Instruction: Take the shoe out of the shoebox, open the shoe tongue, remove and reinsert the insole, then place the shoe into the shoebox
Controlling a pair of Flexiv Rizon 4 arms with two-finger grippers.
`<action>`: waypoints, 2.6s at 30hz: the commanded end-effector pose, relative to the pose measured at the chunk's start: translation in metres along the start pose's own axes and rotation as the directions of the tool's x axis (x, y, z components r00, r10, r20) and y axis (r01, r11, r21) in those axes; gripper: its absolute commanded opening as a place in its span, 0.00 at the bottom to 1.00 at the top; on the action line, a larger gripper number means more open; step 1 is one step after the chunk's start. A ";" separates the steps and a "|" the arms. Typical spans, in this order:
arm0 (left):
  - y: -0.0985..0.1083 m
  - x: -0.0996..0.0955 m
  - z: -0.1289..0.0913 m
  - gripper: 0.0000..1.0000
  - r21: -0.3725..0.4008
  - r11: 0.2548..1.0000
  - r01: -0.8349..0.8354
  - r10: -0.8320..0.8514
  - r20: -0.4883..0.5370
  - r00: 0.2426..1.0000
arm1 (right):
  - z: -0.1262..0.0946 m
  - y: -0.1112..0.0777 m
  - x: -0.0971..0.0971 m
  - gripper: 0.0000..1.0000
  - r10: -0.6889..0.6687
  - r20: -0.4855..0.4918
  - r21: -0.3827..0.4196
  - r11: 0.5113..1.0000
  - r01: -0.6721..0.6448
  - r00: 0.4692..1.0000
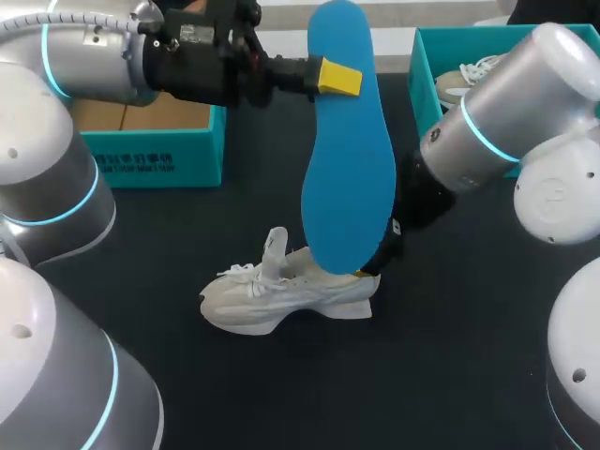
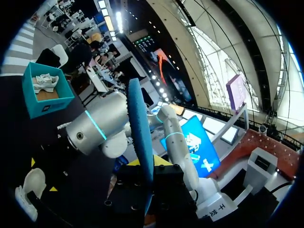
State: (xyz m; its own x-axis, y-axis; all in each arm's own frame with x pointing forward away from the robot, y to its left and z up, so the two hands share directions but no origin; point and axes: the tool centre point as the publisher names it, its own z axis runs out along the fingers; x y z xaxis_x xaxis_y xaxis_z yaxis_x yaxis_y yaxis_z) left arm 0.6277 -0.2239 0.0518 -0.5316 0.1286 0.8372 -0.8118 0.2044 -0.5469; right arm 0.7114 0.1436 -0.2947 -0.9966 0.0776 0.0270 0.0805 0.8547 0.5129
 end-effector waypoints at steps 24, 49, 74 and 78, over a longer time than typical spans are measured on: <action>0.000 -0.001 0.001 0.00 -0.001 1.000 0.001 -0.001 0.001 1.000 | 0.007 -0.001 0.002 1.00 0.016 0.033 0.280 0.960 -0.025 0.999; 0.000 -0.001 0.001 0.00 -0.001 1.000 0.001 -0.001 0.001 1.000 | 0.058 0.016 -0.037 1.00 -0.014 -0.006 0.286 0.958 0.015 1.000; 0.000 -0.001 0.001 0.00 -0.001 1.000 0.001 -0.001 0.001 1.000 | 0.117 -0.005 -0.041 0.00 0.036 -0.080 0.281 0.959 -0.013 0.996; 0.000 -0.001 0.001 0.00 -0.001 1.000 0.001 -0.001 0.001 1.000 | 0.106 -0.008 -0.035 0.00 0.082 -0.089 0.293 0.955 -0.053 0.993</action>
State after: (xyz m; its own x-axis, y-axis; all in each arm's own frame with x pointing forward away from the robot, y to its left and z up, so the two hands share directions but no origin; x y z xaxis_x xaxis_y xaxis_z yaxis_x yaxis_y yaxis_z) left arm 0.6278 -0.2239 0.0518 -0.5316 0.1288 0.8372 -0.8118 0.2046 -0.5470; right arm 0.7502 0.1928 -0.3985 -0.9856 0.0961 0.1392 0.1282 0.9613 0.2438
